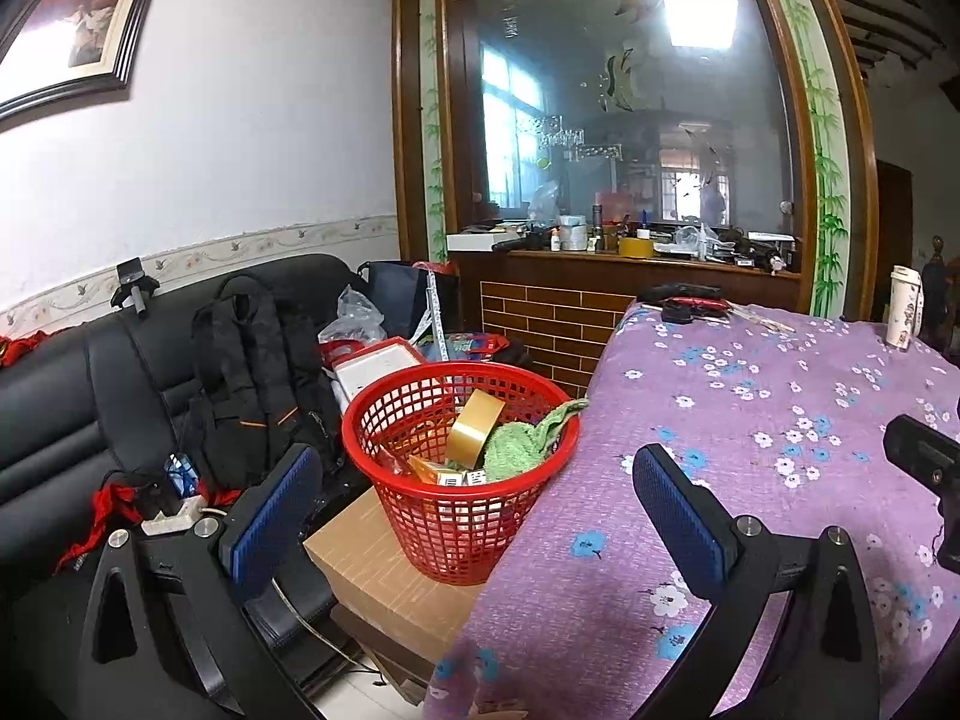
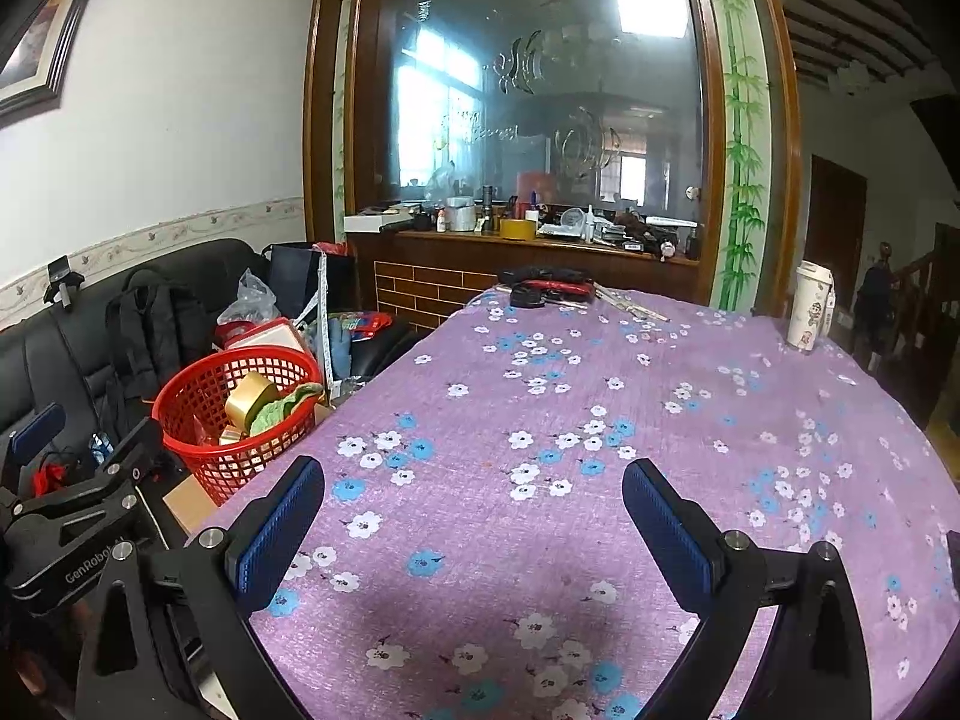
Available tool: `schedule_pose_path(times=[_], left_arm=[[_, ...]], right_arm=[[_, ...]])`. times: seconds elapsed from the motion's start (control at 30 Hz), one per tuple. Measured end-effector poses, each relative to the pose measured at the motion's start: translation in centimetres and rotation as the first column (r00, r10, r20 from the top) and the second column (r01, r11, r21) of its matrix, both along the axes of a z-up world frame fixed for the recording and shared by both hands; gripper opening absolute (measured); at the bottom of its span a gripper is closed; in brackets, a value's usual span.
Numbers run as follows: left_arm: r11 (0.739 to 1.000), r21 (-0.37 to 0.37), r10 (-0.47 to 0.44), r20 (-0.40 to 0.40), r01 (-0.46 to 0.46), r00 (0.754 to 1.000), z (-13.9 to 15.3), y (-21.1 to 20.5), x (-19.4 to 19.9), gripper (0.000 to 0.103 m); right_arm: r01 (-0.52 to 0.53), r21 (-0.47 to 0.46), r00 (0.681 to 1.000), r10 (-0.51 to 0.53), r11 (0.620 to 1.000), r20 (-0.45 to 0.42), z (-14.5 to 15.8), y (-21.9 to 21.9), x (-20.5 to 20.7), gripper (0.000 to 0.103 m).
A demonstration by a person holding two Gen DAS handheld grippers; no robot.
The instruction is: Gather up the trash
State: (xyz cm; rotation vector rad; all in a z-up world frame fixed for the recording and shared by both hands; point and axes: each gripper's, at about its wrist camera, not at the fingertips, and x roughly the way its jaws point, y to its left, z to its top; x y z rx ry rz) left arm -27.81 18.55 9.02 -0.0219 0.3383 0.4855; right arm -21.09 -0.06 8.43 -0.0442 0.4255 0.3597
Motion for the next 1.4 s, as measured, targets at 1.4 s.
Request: schedule_pose_path(times=[1.4], left_arm=[[1.0, 0.021, -0.021, -0.037, 0.022, 0.999, -0.4, -0.5, 0.5, 0.103]], right_arm=[[-0.006, -0.018, 0.999, 0.005, 1.0, -0.039, -1.1, 0.1, 0.8, 0.101]])
